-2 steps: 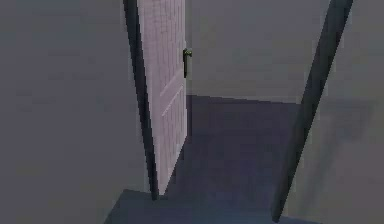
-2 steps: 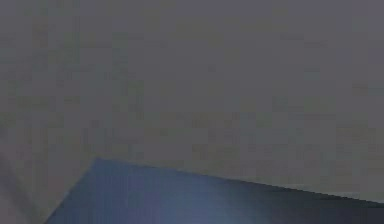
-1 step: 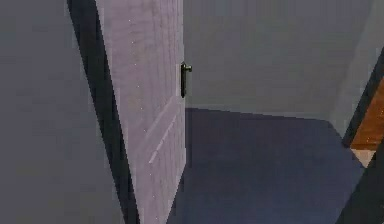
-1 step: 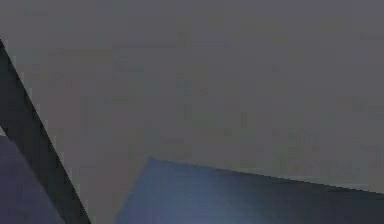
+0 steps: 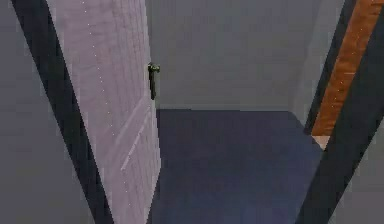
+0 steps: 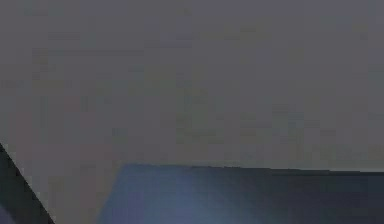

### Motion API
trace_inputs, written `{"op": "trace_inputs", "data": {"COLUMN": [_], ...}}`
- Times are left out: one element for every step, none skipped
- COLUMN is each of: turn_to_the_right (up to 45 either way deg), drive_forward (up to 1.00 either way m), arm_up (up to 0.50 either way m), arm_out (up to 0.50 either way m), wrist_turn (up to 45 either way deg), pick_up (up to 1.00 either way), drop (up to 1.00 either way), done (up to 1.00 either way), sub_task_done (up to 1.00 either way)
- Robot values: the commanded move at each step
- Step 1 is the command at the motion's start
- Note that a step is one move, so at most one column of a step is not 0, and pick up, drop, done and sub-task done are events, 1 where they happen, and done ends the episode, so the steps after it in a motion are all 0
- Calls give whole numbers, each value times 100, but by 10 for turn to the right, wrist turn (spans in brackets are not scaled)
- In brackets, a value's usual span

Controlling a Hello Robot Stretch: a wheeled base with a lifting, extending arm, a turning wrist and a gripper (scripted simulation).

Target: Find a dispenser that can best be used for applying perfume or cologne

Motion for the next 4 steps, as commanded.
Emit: {"op": "trace_inputs", "data": {"turn_to_the_right": [0,300,0,360], "drive_forward": [45,0,70,0], "arm_up": [0,0,0,0], "arm_out": [0,0,0,0], "wrist_turn": [0,0,0,0], "pick_up": [0,0,0,0], "drop": [0,0,0,0], "done": [0,0,0,0], "sub_task_done": [0,0,0,0]}}
